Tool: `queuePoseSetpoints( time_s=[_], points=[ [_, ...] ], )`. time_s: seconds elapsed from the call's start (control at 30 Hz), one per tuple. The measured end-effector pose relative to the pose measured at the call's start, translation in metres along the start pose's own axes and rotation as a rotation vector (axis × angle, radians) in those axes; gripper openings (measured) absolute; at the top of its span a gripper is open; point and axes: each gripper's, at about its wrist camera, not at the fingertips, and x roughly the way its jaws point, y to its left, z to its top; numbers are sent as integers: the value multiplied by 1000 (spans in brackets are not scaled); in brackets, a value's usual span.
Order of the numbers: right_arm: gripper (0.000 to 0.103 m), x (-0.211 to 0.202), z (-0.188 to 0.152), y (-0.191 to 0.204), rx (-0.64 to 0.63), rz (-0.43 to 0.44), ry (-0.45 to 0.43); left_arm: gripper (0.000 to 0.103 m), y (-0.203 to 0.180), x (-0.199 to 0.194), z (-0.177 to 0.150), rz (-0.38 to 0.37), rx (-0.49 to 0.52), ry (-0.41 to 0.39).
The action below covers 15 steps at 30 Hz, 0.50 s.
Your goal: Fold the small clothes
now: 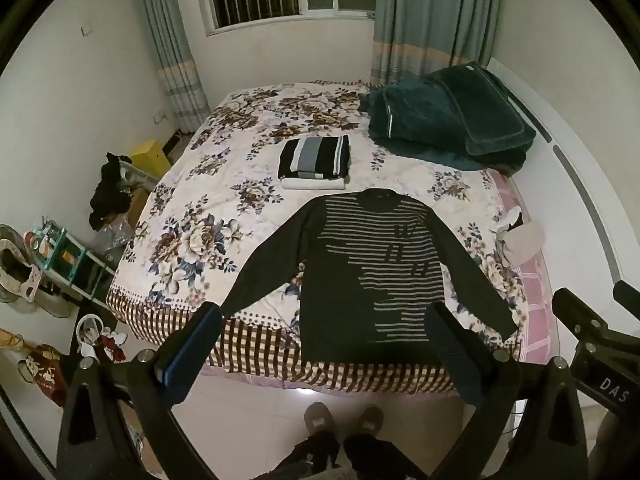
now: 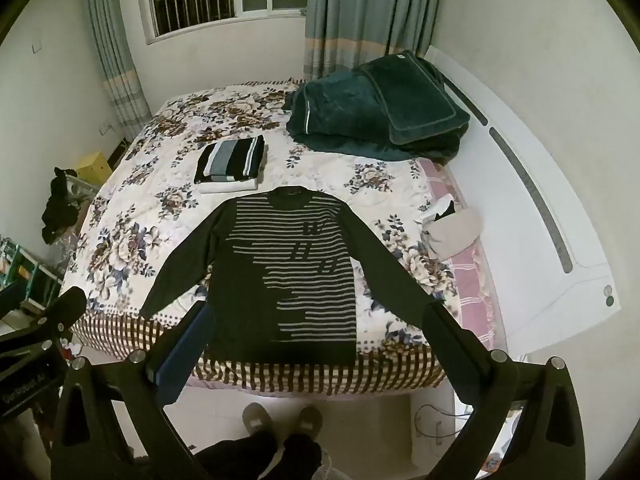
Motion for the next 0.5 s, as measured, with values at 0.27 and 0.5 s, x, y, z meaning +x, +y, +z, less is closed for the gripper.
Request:
queuePoseSetpoints(
  time_s=[0.27,0.5],
  points=[
    [103,-2,0,0,2,2,2,103,-1,3,0,-4,-10,7],
    [103,-2,1,-1,5,11,2,103,-1,0,2,-4,-9,-2]
  ],
)
